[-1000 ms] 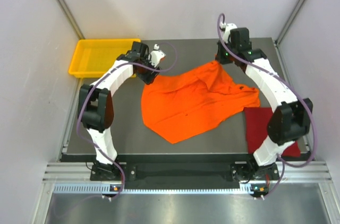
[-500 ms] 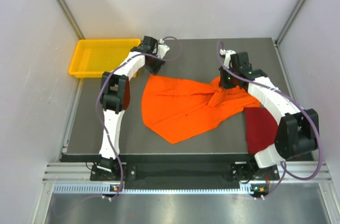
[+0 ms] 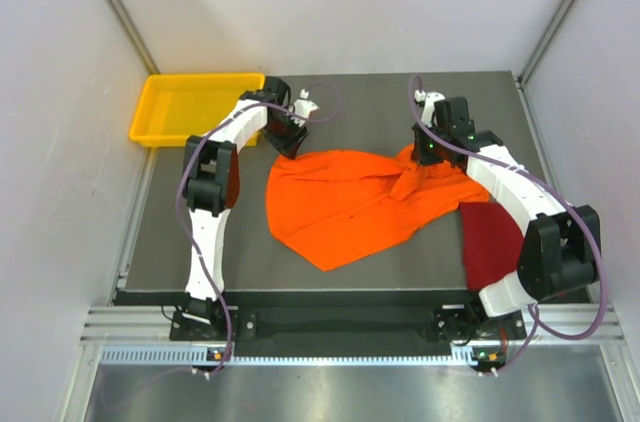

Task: Fold and stack the t-shirts
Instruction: Flatten the tshirt out

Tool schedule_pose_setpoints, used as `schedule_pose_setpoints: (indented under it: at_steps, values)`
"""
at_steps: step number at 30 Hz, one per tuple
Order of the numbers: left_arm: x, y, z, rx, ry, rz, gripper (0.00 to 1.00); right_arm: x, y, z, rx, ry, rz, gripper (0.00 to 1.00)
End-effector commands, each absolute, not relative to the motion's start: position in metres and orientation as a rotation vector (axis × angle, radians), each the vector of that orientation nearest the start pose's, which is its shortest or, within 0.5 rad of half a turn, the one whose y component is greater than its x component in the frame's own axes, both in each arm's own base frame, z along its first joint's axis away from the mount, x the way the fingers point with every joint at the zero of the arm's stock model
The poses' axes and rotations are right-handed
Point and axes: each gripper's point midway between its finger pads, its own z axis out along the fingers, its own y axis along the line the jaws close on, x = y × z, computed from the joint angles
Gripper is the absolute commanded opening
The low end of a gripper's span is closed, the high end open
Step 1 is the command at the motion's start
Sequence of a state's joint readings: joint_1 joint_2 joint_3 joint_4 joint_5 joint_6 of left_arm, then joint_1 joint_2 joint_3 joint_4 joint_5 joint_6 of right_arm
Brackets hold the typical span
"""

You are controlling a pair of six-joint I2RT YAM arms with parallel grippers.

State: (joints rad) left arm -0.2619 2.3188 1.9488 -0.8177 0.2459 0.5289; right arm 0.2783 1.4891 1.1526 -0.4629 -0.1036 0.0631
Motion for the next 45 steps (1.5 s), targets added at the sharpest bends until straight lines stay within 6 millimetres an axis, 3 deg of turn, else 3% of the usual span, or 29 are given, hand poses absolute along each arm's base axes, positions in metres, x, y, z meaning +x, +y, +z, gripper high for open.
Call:
schedule_pose_setpoints:
  at_steps: [1, 7, 9, 13, 15, 16, 17, 19, 20, 21, 22, 23, 26, 28, 30, 31, 33, 34, 35, 36, 37, 38, 39, 40, 41, 42, 43, 44, 45]
  values:
    - [0.47, -0.166, 0.066, 1.15, 2.416, -0.401, 0.58, 0.381, 0.132, 0.161, -0.299, 2.309, 0.313, 0.0]
    - [0.449, -0.158, 0.039, 1.238, 2.513, -0.433, 0.27, 0.379, 0.127, 0.159, -0.29, 2.311, 0.288, 0.0]
    - [0.441, -0.159, 0.038, 1.241, 2.538, -0.474, 0.0, 0.378, 0.125, 0.158, -0.282, 2.313, 0.281, 0.0]
    - [0.469, -0.161, 0.071, 1.08, 2.472, -0.376, 0.0, 0.396, 0.126, 0.16, -0.262, 2.302, 0.297, 0.0]
    - [0.5, -0.151, 0.112, 0.909, 2.392, -0.207, 0.0, 0.427, 0.126, 0.192, -0.23, 2.231, 0.313, 0.0]
    - [0.528, -0.149, 0.142, 0.819, 2.283, -0.121, 0.0, 0.443, 0.125, 0.185, -0.213, 2.255, 0.312, 0.0]
    - [0.539, -0.144, 0.177, 0.714, 2.216, -0.073, 0.0, 0.471, 0.123, 0.227, -0.182, 2.161, 0.33, 0.0]
    - [0.568, -0.123, 0.244, 0.547, 2.058, 0.058, 0.0, 0.506, 0.12, 0.238, -0.142, 2.145, 0.351, 0.0]
    - [0.572, -0.114, 0.272, 0.468, 2.01, 0.064, 0.0, 0.526, 0.113, 0.295, -0.099, 2.048, 0.371, 0.0]
    - [0.577, -0.105, 0.297, 0.412, 1.963, 0.078, 0.0, 0.543, 0.108, 0.294, -0.07, 2.053, 0.38, 0.0]
    - [0.58, -0.098, 0.34, 0.354, 1.875, 0.082, 0.0, 0.548, 0.104, 0.311, -0.05, 2.034, 0.391, 0.0]
    - [0.578, -0.09, 0.368, 0.298, 1.818, 0.064, 0.0, 0.555, 0.097, 0.365, -0.032, 1.913, 0.406, 0.0]
    - [0.566, -0.058, 0.441, 0.214, 1.655, 0.06, 0.0, 0.553, 0.092, 0.415, -0.052, 1.776, 0.432, 0.0]
    - [0.556, -0.053, 0.458, 0.209, 1.616, 0.061, 0.0, 0.536, 0.089, 0.455, -0.083, 1.666, 0.418, 0.0]
    - [0.539, -0.054, 0.478, 0.249, 1.571, 0.028, 0.0, 0.523, 0.09, 0.46, -0.134, 1.653, 0.404, 0.0]
    - [0.538, -0.057, 0.46, 0.275, 1.608, 0.017, 0.0, 0.509, 0.09, 0.47, -0.159, 1.638, 0.4, 0.0]
    - [0.52, -0.065, 0.459, 0.337, 1.6, -0.015, 0.0, 0.488, 0.1, 0.462, -0.246, 1.667, 0.397, 0.0]
    - [0.519, -0.067, 0.421, 0.367, 1.679, -0.031, 0.0, 0.479, 0.104, 0.446, -0.271, 1.726, 0.39, 0.0]
    - [0.507, -0.069, 0.418, 0.403, 1.679, -0.033, 0.0, 0.471, 0.114, 0.416, -0.34, 1.797, 0.363, 0.0]
    - [0.501, -0.071, 0.402, 0.428, 1.707, -0.047, 0.0, 0.455, 0.119, 0.408, -0.39, 1.823, 0.342, 0.0]
    - [0.497, -0.071, 0.359, 0.446, 1.787, -0.056, 0.0, 0.44, 0.125, 0.382, -0.436, 1.908, 0.342, 0.0]
    - [0.484, -0.07, 0.355, 0.466, 1.789, -0.048, 0.0, 0.423, 0.143, 0.335, -0.536, 2.011, 0.342, 0.0]
    - [0.476, -0.068, 0.338, 0.479, 1.819, -0.047, 0.0, 0.403, 0.148, 0.323, -0.575, 2.038, 0.33, 0.02]
    - [0.464, -0.068, 0.297, 0.499, 1.904, -0.063, 0.0, 0.387, 0.154, 0.299, -0.609, 2.096, 0.32, 0.03]
    - [0.449, -0.066, 0.294, 0.519, 1.903, -0.057, 0.0, 0.363, 0.163, 0.246, -0.661, 2.217, 0.289, 0.03]
    - [0.433, -0.065, 0.258, 0.543, 1.981, -0.074, 0.0, 0.345, 0.165, 0.235, -0.678, 2.236, 0.288, 0.04]
    - [0.423, -0.064, 0.247, 0.56, 2.001, -0.075, 0.0, 0.335, 0.171, 0.219, -0.694, 2.253, 0.299, 0.04]
    - [0.406, -0.061, 0.24, 0.589, 2.031, -0.066, 0.0, 0.306, 0.181, 0.176, -0.732, 2.344, 0.334, 0.04]
    - [0.396, -0.057, 0.227, 0.596, 2.076, -0.056, 0.0, 0.294, 0.187, 0.166, -0.736, 2.351, 0.358, 0.05]
